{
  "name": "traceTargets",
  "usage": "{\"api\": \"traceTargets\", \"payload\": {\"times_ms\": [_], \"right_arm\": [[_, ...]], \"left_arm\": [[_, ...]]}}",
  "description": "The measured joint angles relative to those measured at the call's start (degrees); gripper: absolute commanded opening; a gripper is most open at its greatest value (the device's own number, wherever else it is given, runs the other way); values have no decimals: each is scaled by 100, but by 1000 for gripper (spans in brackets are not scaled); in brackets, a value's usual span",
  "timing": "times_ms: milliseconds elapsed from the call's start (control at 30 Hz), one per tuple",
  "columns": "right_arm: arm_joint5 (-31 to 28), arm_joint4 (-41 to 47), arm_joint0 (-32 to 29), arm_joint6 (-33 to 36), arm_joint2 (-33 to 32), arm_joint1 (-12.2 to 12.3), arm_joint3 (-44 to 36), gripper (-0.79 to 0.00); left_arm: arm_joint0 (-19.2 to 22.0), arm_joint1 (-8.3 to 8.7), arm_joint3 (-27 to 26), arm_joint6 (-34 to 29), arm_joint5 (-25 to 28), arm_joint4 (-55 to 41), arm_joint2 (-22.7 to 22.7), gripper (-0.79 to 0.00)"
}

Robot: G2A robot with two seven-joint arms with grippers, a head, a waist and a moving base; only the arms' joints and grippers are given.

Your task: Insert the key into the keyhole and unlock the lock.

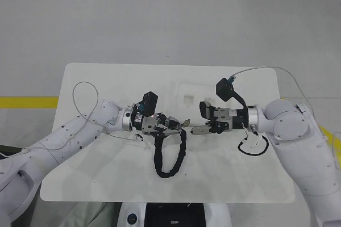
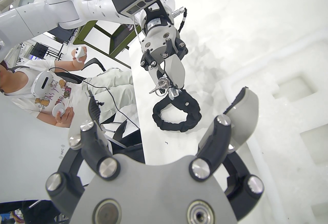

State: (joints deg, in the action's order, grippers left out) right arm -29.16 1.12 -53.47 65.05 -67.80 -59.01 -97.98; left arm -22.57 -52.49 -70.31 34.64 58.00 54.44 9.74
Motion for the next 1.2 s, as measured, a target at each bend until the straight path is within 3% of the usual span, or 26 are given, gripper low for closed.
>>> {"api": "traceTargets", "payload": {"times_ms": [200, 233, 267, 300, 367, 400, 733, 1067, 1100, 1133, 1167, 1200], "right_arm": [[0, 0, 0, 0, 0, 0, 0, 0], [0, 0, 0, 0, 0, 0, 0, 0], [0, 0, 0, 0, 0, 0, 0, 0], [0, 0, 0, 0, 0, 0, 0, 0], [0, 0, 0, 0, 0, 0, 0, 0], [0, 0, 0, 0, 0, 0, 0, 0], [18, -38, -17, -41, -2, 1, -11, 0], [-302, -586, -26, -259, -42, 52, -28, 0], [-363, -622, -52, -272, -29, 58, -21, 0], [-402, -656, -76, -280, -22, 63, -11, 0], [-429, -696, -104, -288, -18, 69, 1, 0], [-453, -752, -147, -294, -16, 79, 16, 0]], "left_arm": [[0, 0, 0, 0, 0, 0, 0, -785], [0, 0, 0, 0, 0, 0, 0, -730], [0, 0, 0, 0, 0, 0, 0, -526], [0, 0, 0, 0, 0, 0, 0, -428], [0, 0, 0, 0, 0, 0, 0, -428], [0, 0, 0, 0, 0, 0, 0, -785], [-7, 0, 2, -9, -10, 0, 4, -785], [-255, 164, -99, -843, -283, 230, 478, -785], [-298, 191, -177, -882, -307, 323, 537, -720], [-334, 210, -238, -896, -324, 402, 578, -449], [-367, 228, -300, -926, -341, 503, 612, -357], [-401, 247, -396, -980, -381, 667, 656, -55]]}}
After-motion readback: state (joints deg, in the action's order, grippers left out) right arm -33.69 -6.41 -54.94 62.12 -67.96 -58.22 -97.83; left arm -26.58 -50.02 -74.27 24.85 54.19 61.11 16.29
